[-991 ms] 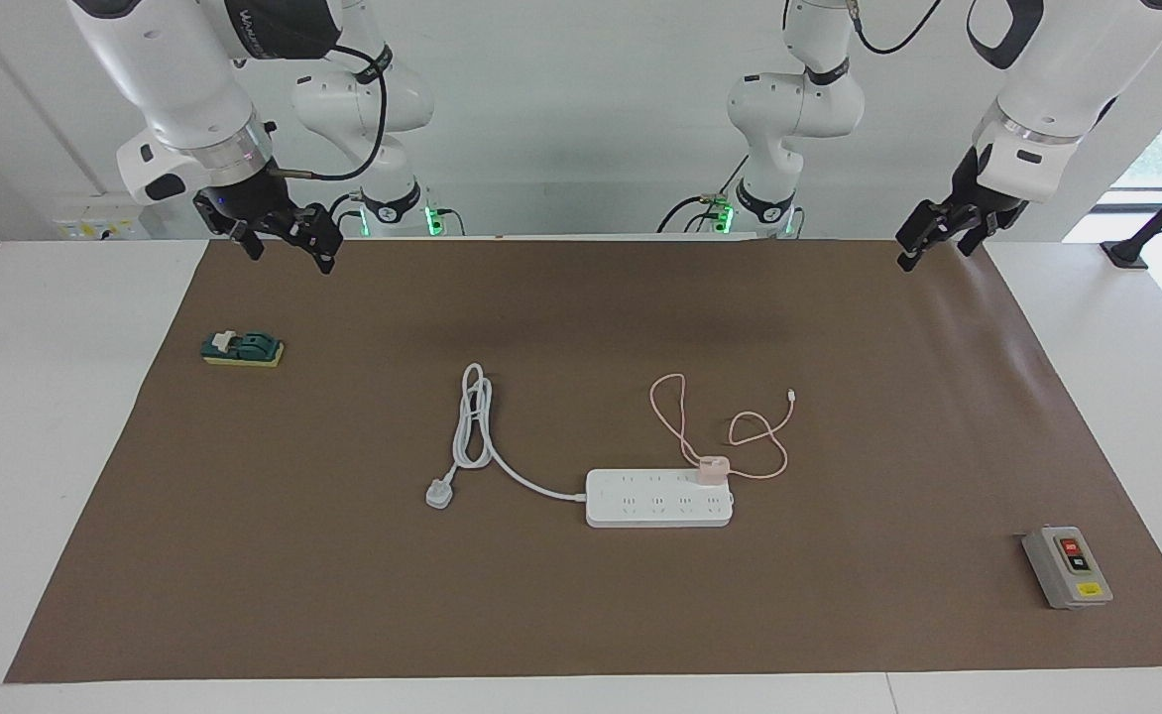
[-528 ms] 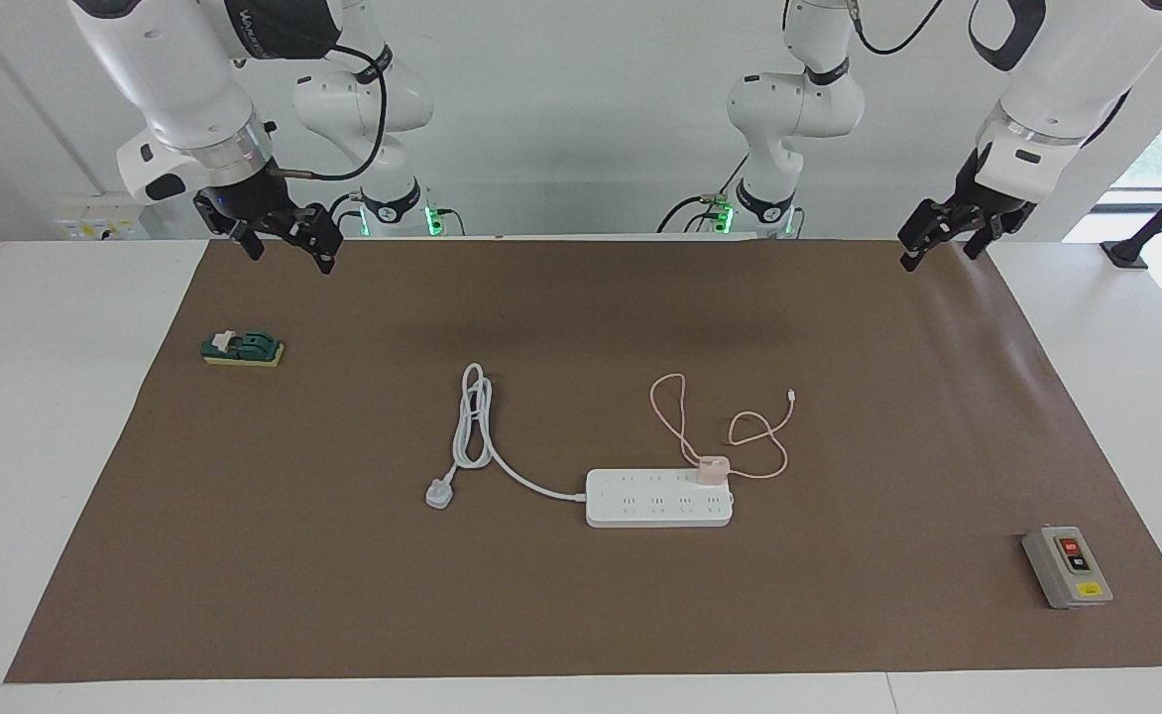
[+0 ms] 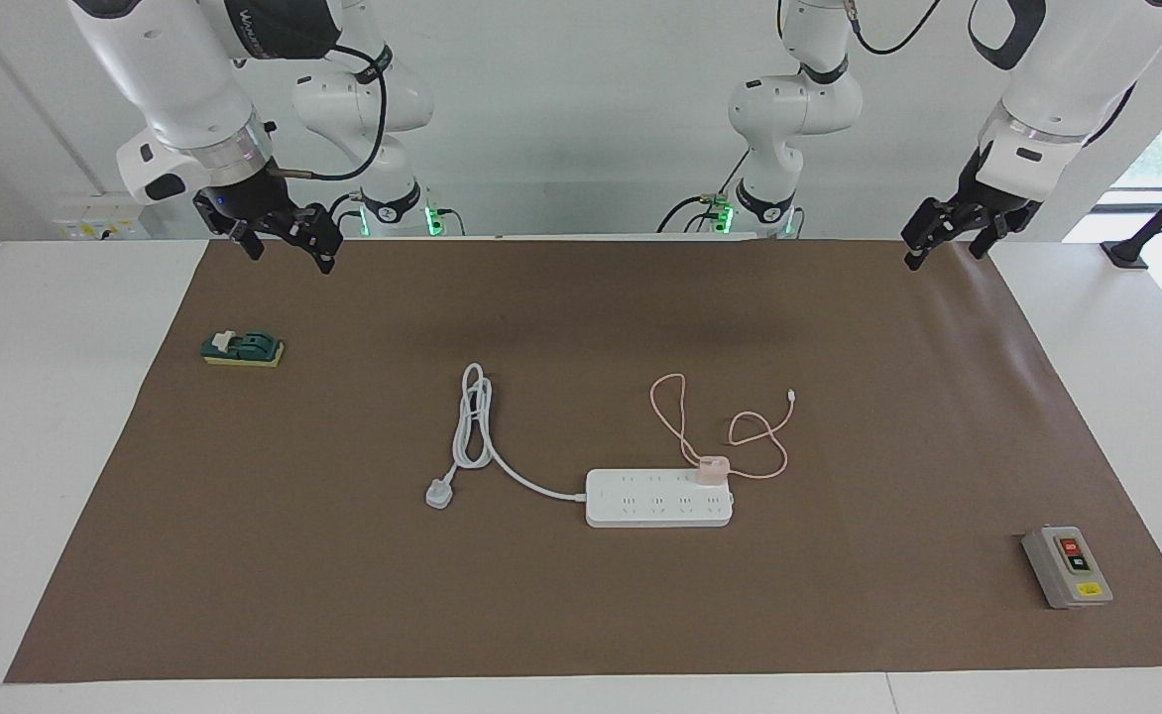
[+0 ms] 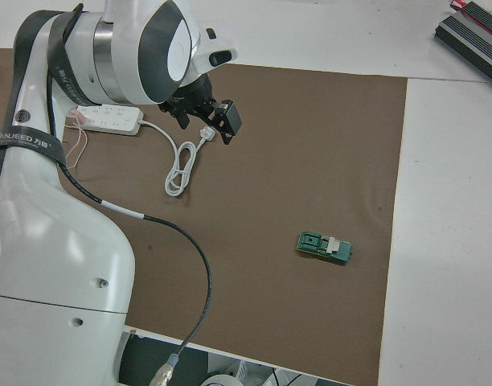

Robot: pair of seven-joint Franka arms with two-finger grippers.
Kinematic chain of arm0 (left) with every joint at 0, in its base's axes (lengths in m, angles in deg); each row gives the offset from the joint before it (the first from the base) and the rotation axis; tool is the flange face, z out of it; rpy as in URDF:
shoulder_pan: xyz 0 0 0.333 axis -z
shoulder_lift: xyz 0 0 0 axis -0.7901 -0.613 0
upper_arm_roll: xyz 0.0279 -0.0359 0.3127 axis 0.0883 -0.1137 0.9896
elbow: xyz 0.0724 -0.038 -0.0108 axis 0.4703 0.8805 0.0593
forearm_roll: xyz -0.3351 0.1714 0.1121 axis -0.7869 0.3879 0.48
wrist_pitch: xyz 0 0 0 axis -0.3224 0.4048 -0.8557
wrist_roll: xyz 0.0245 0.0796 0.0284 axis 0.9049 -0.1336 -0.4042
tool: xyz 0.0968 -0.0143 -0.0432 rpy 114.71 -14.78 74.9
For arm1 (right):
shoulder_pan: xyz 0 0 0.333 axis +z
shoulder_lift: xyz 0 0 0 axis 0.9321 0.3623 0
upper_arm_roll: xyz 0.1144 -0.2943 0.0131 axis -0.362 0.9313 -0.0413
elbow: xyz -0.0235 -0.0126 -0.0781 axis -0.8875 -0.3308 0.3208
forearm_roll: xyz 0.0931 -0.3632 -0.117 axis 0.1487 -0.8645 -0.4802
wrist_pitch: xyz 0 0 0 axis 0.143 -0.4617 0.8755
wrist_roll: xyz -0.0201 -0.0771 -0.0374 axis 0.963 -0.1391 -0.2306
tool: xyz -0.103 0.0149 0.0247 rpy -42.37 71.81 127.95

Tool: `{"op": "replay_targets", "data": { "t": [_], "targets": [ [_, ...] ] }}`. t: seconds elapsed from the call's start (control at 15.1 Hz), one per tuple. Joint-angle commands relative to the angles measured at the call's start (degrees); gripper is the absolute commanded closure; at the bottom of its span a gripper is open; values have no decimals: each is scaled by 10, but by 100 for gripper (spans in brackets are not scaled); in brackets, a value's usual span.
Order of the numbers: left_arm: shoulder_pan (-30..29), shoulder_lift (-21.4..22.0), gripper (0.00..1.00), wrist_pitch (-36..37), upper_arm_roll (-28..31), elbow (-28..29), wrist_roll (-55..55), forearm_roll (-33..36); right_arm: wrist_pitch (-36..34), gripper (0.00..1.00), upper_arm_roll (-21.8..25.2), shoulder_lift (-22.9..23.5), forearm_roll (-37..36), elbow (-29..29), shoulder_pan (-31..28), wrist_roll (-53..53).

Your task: Plug charger into power strip

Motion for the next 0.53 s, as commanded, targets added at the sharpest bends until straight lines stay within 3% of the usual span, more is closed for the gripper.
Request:
{"op": "replay_targets", "data": {
  "t": [0.0,0.46],
  "targets": [
    [-3,-3,0,5,-6,0,12,-10,-10,0,-8,-6,-9,-1,-10,17],
    [4,-3,0,3,-11,1,36,-25,-10,0,-8,-6,-9,-1,-10,17]
  ]
}}
